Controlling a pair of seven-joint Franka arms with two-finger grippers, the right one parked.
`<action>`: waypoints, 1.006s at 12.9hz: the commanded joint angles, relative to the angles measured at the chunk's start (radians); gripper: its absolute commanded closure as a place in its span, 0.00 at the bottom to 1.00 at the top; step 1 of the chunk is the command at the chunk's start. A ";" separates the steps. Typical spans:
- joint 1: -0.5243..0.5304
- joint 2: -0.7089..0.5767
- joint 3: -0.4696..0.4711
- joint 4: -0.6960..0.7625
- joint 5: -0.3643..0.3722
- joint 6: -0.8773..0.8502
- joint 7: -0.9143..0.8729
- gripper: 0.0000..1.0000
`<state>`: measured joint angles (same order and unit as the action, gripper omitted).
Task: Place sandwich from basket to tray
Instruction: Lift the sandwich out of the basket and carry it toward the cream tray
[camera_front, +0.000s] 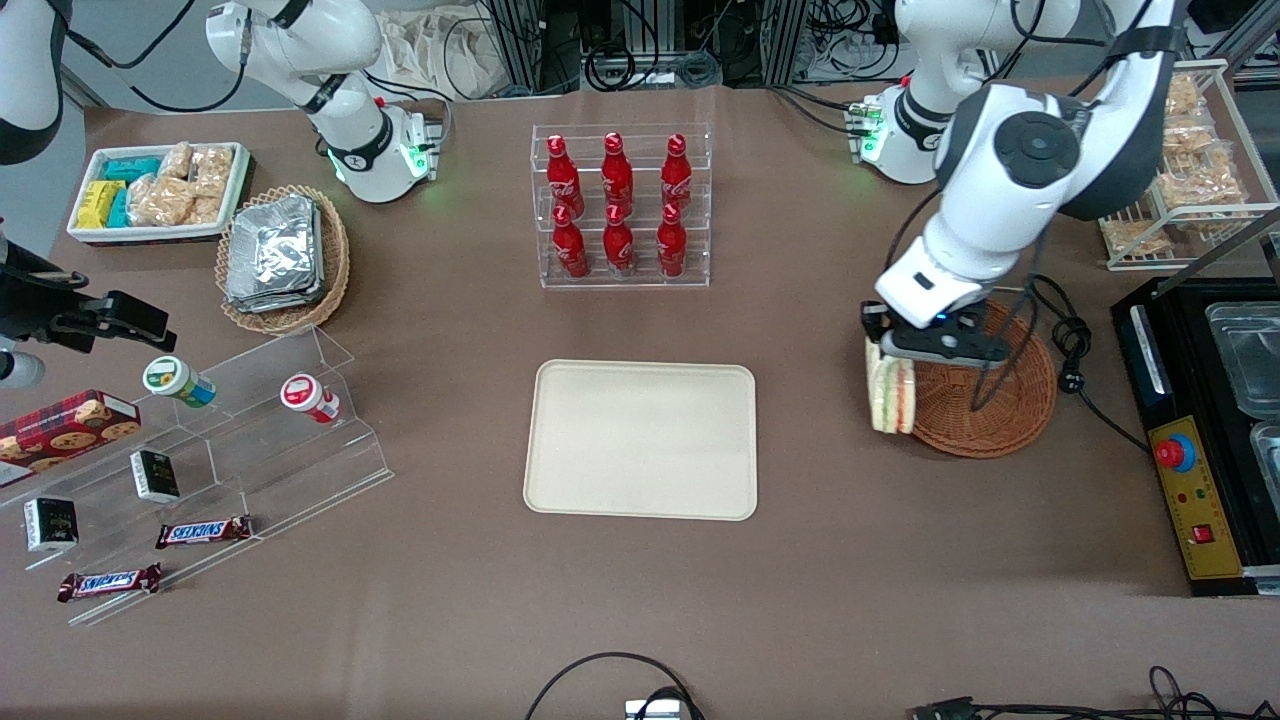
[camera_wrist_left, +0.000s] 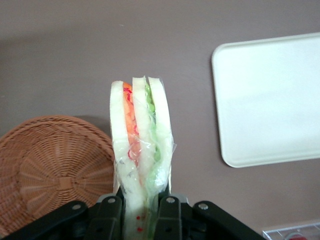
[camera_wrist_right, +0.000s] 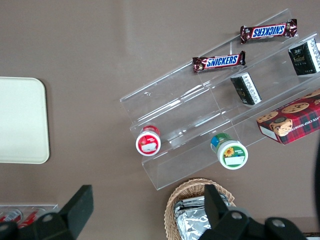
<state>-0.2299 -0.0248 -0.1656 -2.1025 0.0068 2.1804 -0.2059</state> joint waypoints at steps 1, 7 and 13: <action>-0.063 0.046 0.011 0.044 -0.018 -0.004 0.010 0.76; -0.146 0.241 0.008 0.244 -0.044 -0.004 -0.105 0.77; -0.204 0.416 0.008 0.413 -0.030 -0.001 -0.178 0.77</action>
<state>-0.4104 0.3244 -0.1667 -1.7763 -0.0295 2.1904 -0.3576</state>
